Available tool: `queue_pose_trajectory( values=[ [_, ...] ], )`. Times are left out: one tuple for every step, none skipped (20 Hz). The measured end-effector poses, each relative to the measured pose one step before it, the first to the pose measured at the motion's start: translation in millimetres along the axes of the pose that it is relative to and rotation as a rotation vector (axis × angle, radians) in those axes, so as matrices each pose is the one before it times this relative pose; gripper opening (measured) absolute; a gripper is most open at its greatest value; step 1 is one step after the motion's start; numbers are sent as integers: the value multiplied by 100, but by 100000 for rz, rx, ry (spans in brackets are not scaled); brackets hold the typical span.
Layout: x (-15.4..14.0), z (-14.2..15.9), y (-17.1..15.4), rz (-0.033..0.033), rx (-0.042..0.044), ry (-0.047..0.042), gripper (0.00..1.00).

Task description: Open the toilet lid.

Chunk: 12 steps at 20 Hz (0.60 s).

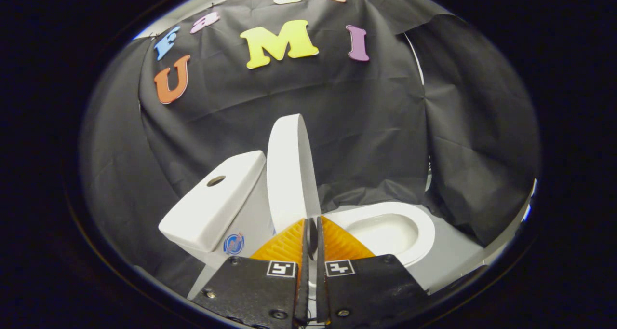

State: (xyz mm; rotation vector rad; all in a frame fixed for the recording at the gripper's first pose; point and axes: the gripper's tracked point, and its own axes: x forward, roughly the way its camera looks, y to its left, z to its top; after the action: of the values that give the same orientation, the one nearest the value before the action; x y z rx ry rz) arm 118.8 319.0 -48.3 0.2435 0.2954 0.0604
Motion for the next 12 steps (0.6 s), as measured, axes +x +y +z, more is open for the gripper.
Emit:
queue_pose_trajectory(
  values=[
    [-48, -37, 527, 567, -292, 148, 9],
    [112, -120, 280, 295, -501, 35, 9],
    [5, -156, 323, 182, -700, 34, 9],
    [-65, -83, 477, 91, -1062, 29, 10],
    [142, -88, 493, 100, -919, -147, 10],
    [137, 40, 401, 289, -877, -120, 10],
    [275, -90, 462, 411, -783, 74, 10],
    [183, -161, 399, 444, -725, 108, 10],
    [55, -109, 391, 321, -617, 147, 10],
    [-108, -222, 461, 21, -697, -11, 11],
    [-89, -49, 410, -82, -811, 96, 11],
    [142, -195, 297, 125, -684, 313, 11]
  ],
)
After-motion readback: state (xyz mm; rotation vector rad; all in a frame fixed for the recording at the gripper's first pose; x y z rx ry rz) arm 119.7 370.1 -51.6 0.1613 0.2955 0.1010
